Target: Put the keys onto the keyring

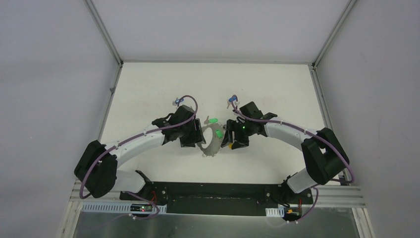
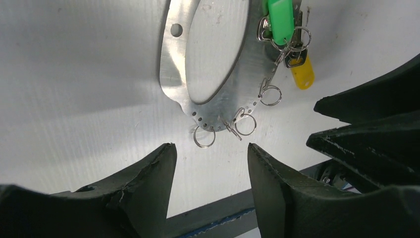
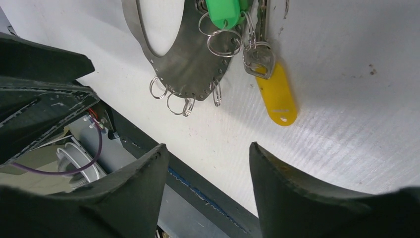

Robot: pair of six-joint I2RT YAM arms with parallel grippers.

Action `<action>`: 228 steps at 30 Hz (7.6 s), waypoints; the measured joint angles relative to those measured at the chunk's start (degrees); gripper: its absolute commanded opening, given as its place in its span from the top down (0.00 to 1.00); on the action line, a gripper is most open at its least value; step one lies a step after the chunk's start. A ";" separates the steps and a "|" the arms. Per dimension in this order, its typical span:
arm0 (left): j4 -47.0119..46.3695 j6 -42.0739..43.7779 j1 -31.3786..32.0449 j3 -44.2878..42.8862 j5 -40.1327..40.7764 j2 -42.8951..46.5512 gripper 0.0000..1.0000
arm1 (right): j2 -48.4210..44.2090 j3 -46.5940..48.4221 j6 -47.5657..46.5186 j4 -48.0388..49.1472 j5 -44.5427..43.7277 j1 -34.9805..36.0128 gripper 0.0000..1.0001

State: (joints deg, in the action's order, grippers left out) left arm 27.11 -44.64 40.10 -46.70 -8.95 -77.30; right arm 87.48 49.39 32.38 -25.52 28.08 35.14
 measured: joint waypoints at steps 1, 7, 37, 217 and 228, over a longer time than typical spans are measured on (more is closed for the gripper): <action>-0.13 0.00 0.00 0.72 0.42 1.40 0.43 | 0.15 0.11 -0.04 -0.02 0.17 0.00 0.46; -0.11 -0.57 0.00 3.85 2.43 8.55 0.41 | 3.06 0.13 2.23 2.97 3.61 0.00 0.68; -3.02 -1.46 0.00 6.40 3.89 22.08 0.36 | 13.53 4.39 4.24 5.99 3.96 0.22 1.00; -20.31 41.38 12.85 -6.27 -16.59 18.60 1.00 | -38.34 -12.44 -23.67 36.24 19.52 0.63 0.71; -8.46 37.90 12.81 -11.69 -12.90 18.60 1.00 | -38.62 -12.37 -25.46 34.86 18.36 0.22 0.31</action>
State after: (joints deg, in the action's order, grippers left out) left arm 18.65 -6.74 52.90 -58.39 -21.85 -58.70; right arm 48.86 37.01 6.92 9.34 46.44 35.35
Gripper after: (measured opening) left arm 0.010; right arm 0.632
